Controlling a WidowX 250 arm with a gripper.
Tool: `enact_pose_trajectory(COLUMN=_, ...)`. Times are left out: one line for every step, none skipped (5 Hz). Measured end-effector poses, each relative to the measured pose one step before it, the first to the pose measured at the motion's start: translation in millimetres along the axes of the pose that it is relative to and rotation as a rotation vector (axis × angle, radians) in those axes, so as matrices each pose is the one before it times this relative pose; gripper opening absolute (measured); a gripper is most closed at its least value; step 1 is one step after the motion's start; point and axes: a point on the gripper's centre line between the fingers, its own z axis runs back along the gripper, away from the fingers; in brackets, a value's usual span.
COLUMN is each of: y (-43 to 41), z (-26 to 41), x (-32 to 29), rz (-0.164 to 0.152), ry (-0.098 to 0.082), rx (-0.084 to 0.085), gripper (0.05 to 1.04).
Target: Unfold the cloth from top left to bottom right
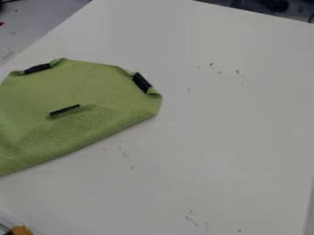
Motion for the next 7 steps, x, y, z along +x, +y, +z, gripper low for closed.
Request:
enact_pose_trajectory(y=-2.05, z=-7.17, x=-3.92, rz=0.0011, ry=0.0220, rx=-0.0142, gripper=1.001)
enact_pose_trajectory(y=-14.29, z=-9.20, x=-5.42, rz=-0.0534, ry=-0.0234, rx=-0.0519, gripper=1.000)
enact_pose_trajectory(y=-22.62, z=-0.10, x=6.96, rz=-0.0827, ry=-0.0361, rx=-0.0168, gripper=1.000)
enact_pose_trajectory(y=-35.04, z=1.88, x=14.40, rz=-0.1375, ry=-0.0087, rx=-0.0256, gripper=1.001)
enact_pose_trajectory(y=-26.35, z=1.07, x=16.75, rz=-0.1014, ry=-0.0100, rx=-0.0122, gripper=1.000)
enact_pose_trajectory(y=-21.42, z=0.23, x=15.89, rz=-0.0824, ry=-0.0044, rx=0.0149, gripper=1.000)
enact_pose_trajectory(y=-17.66, z=-12.80, x=9.86, rz=-0.0347, ry=0.0106, rx=0.0213, gripper=1.000)
